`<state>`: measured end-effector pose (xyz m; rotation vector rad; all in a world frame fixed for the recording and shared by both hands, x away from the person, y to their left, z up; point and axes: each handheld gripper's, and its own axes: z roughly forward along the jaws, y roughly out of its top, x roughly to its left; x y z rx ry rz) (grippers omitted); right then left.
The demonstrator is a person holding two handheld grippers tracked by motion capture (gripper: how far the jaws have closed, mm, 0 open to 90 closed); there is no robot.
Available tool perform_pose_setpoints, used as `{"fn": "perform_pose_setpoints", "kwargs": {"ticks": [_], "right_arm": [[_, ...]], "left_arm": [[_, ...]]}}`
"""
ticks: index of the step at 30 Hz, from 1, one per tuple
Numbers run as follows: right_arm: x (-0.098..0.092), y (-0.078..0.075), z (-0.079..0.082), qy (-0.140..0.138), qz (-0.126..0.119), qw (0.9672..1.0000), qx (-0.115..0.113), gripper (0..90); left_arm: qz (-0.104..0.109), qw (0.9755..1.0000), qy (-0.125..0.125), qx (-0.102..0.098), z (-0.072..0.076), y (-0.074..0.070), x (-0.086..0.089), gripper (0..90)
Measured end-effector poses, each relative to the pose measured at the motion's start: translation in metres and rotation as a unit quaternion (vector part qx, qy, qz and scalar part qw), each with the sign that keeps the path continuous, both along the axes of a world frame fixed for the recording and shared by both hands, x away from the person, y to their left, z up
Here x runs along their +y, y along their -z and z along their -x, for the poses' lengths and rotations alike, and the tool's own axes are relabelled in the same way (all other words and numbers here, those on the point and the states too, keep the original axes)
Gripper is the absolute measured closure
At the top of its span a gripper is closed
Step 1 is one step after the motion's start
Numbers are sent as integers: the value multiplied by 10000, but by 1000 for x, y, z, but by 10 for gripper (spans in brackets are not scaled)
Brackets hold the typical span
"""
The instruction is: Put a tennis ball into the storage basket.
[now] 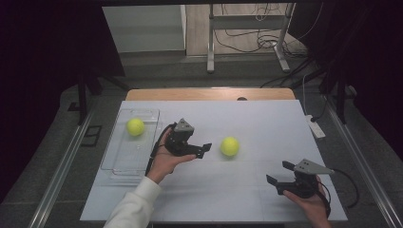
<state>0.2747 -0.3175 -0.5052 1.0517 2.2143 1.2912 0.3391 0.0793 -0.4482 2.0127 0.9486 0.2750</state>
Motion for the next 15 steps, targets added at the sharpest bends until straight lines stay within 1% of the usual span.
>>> {"fn": "perform_pose_setpoints", "kwargs": {"ticks": [4,15], "right_arm": [[0,0,0,3,-22,10000,1,132],[0,0,0,3,-12,10000,1,132]], "left_arm": [[-51,10000,41,14,-2,1,-5,123],[-77,9999,104,44,-6,1,-13,122]]}}
